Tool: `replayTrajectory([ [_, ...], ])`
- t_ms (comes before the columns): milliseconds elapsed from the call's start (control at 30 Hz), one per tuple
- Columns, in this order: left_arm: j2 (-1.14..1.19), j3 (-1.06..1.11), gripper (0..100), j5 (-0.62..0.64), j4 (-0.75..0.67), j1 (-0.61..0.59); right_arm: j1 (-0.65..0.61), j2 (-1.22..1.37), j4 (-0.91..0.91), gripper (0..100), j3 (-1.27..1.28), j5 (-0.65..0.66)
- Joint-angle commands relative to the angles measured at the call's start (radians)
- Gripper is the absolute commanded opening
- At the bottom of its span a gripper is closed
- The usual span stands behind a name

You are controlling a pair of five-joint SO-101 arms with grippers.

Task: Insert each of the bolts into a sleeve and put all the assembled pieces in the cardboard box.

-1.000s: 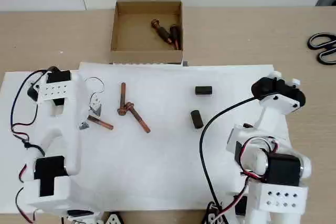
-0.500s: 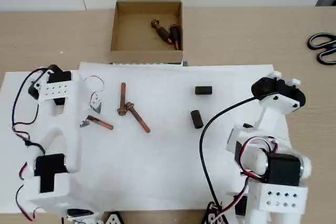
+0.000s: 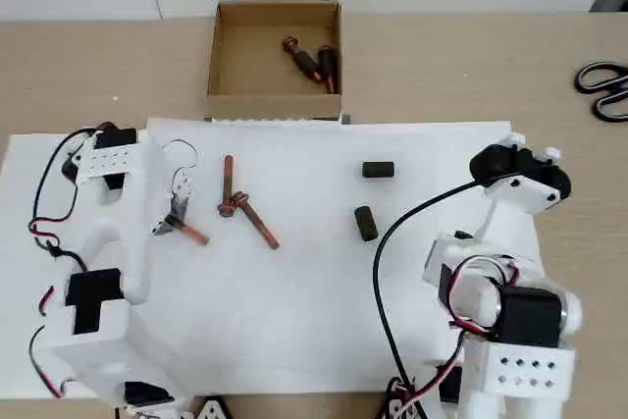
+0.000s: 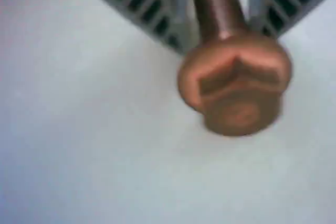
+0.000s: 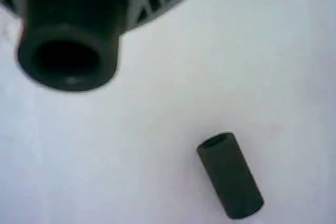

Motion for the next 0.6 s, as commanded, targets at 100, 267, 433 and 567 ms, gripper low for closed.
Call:
replayTrajectory([
  [100, 0.028, -0.005, 0, -0.003, -0.002, -0.038, 0.008, -0.008, -0.018, 0.3, -0.003, -0.009],
  [267, 0.026, -0.088, 0, -0.005, 0.055, -0.035, 0.007, -0.015, -0.019, 0.3, -0.009, -0.008],
  [433, 0.026, -0.288, 0, -0.048, 0.221, -0.035, 0.007, -0.016, -0.012, 0.3, -0.037, -0.005],
  [567, 0.026, -0.479, 0, -0.115, 0.374, -0.021, 0.001, -0.015, -0.013, 0.3, -0.146, -0.002],
])
